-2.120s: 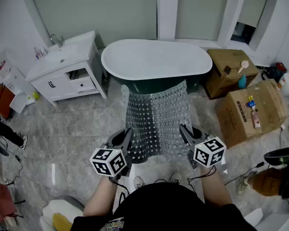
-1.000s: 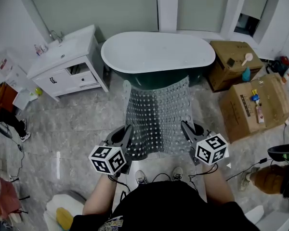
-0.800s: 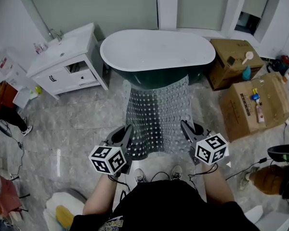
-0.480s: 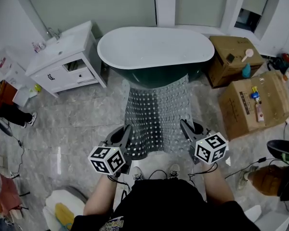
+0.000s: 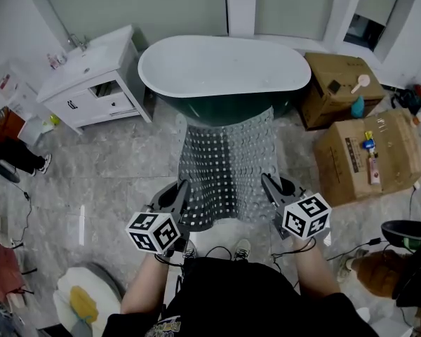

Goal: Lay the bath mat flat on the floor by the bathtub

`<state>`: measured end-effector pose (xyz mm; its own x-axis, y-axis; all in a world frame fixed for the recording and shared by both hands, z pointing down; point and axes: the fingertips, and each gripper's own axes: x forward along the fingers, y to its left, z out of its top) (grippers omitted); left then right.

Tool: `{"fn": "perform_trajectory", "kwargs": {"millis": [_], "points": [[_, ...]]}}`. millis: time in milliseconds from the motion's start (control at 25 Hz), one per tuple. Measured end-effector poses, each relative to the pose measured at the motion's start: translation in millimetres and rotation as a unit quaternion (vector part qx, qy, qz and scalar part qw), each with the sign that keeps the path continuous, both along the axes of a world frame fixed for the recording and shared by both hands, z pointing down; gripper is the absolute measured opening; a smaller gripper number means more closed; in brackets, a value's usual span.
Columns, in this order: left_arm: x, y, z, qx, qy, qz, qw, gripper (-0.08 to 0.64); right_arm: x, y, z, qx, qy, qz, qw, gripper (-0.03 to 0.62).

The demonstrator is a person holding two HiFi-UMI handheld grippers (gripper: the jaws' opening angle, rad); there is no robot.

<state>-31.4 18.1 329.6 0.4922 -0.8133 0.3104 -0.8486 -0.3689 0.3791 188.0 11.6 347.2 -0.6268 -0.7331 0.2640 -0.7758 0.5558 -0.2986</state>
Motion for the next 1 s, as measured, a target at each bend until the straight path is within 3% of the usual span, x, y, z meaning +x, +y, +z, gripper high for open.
{"fn": "perform_trajectory", "kwargs": {"millis": [440,1000], "points": [[30.6,10.6,-2.4,0.001,-0.008,-0.018,0.9998,0.032,33.9,1.2,1.4,0.001,-0.009,-0.016,1.000,0.031],[17.9,-21.0,-1.8,0.008,0.003,-0.012,0.9999,0.032,21.2,-25.3,4.3,-0.004,0.001,-0.010,1.000,0.031]]}}
